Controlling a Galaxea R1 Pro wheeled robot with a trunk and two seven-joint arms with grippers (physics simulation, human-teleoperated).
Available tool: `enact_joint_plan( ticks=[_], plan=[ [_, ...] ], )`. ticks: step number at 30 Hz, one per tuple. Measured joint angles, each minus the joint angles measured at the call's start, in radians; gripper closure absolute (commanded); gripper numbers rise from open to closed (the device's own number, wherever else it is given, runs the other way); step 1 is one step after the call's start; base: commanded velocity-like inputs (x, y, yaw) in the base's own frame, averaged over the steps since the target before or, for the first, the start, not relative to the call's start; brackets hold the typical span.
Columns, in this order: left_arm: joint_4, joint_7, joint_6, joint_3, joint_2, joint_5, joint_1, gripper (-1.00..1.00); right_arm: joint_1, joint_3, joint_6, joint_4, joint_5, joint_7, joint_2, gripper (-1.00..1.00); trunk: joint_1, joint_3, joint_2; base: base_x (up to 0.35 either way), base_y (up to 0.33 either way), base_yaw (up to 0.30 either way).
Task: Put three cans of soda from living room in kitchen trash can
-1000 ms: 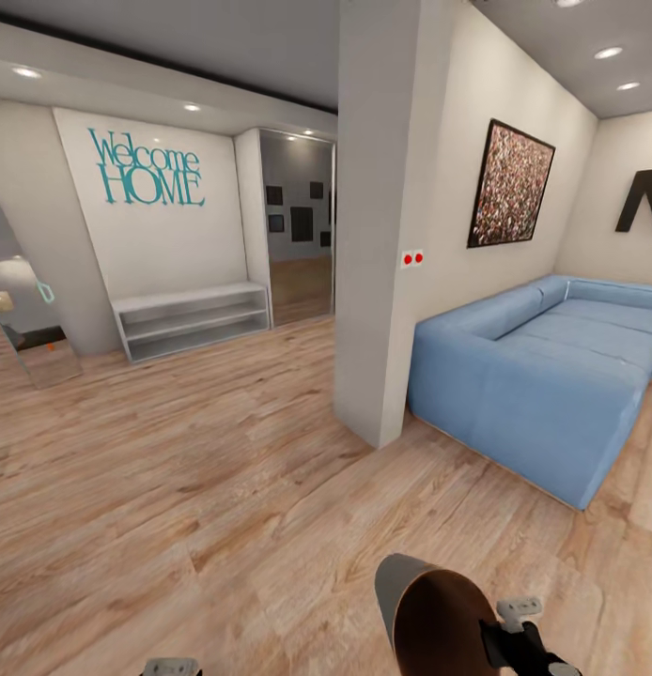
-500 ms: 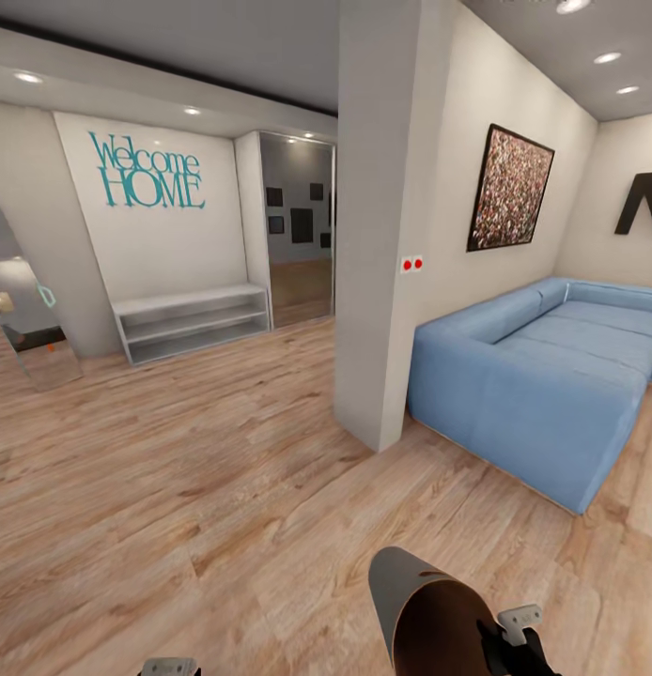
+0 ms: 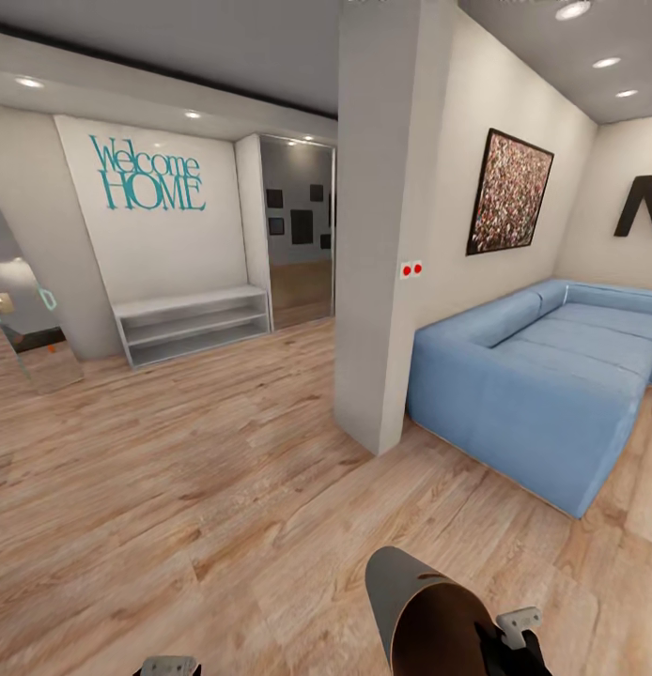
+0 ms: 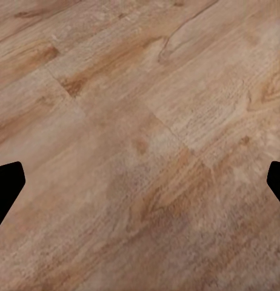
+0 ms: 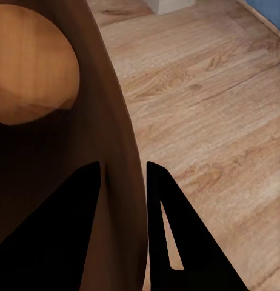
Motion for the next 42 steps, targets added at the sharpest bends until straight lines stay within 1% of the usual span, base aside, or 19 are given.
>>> enact_joint_plan(
  ticks=[3, 4, 9, 13, 19, 22, 26, 29, 34, 35, 38, 40, 42],
  plan=[
    [0.0, 0.0, -0.001, 0.0, 0.0, 0.0, 0.0, -1.0, 0.002, 0.002, -0.034, 0.003, 0.001, -0.002, 0.0, 1.0, -0.011, 0.009, 0.021, 0.0, 0.0, 0.0],
    [0.0, 0.0, -0.001, 0.0, 0.0, 0.0, 0.0, -1.0, 0.007, -0.003, -0.042, 0.003, -0.001, -0.002, -0.001, 1.0, -0.015, 0.013, 0.028, 0.0, 0.0, 0.0],
    [0.001, 0.0, -0.016, 0.0, 0.001, 0.0, 0.001, -1.0, 0.024, 0.005, -0.053, 0.003, 0.002, 0.0, -0.001, 1.0, -0.034, 0.028, 0.063, 0.0, 0.0, 0.0],
    [-0.001, 0.0, -0.029, 0.0, 0.007, 0.003, 0.003, -1.0, 0.028, -0.005, -0.056, 0.001, -0.001, 0.0, -0.002, 1.0, -0.05, 0.041, 0.091, 0.0, 0.0, 0.0],
    [0.0, 0.0, -0.039, 0.0, 0.013, 0.004, 0.004, -1.0, 0.077, -0.007, -0.118, 0.005, 0.002, 0.01, -0.007, 1.0, -0.073, 0.059, 0.133, 0.0, 0.0, 0.0],
    [0.002, 0.001, -0.059, 0.0, 0.022, 0.006, 0.005, -1.0, 0.094, -0.021, -0.133, 0.004, -0.002, 0.011, -0.012, 1.0, -0.084, 0.069, 0.154, 0.0, 0.0, 0.0],
    [0.004, 0.001, -0.085, 0.0, 0.035, 0.007, 0.007, -1.0, 0.103, -0.017, -0.141, 0.005, 0.002, 0.014, -0.014, 1.0, -0.1, 0.081, 0.182, 0.0, 0.0, 0.0],
    [0.006, 0.001, -0.112, 0.001, 0.056, 0.009, 0.027, -1.0, 0.117, -0.026, -0.147, 0.006, -0.003, 0.017, -0.016, 1.0, -0.111, 0.091, 0.203, 0.0, 0.0, 0.0],
    [0.006, 0.0, -0.167, 0.003, 0.073, 0.01, 0.058, -1.0, 0.144, -0.014, -0.18, 0.013, 0.005, 0.019, -0.017, 1.0, -0.13, 0.106, 0.238, 0.0, 0.0, 0.0],
    [0.006, -0.001, -0.177, 0.003, 0.08, 0.013, 0.07, -1.0, 0.148, -0.016, -0.186, 0.016, 0.003, 0.018, -0.019, 1.0, -0.134, 0.11, 0.245, 0.0, 0.0, 0.0],
    [0.014, -0.004, -0.209, 0.003, 0.094, 0.043, 0.112, -1.0, 0.162, -0.03, -0.199, 0.019, -0.004, 0.017, -0.035, 1.0, -0.146, 0.119, 0.266, 0.0, 0.0, 0.0],
    [0.029, -0.005, -0.224, 0.003, 0.096, 0.051, 0.122, -1.0, 0.165, -0.047, -0.204, 0.018, -0.004, 0.018, -0.037, 1.0, -0.153, 0.125, 0.28, 0.0, 0.0, 0.0],
    [0.039, -0.005, -0.239, 0.003, 0.097, 0.053, 0.125, -1.0, 0.166, -0.054, -0.206, 0.019, -0.004, 0.018, -0.038, 1.0, -0.161, 0.132, 0.294, 0.0, 0.0, 0.0]
  ],
)
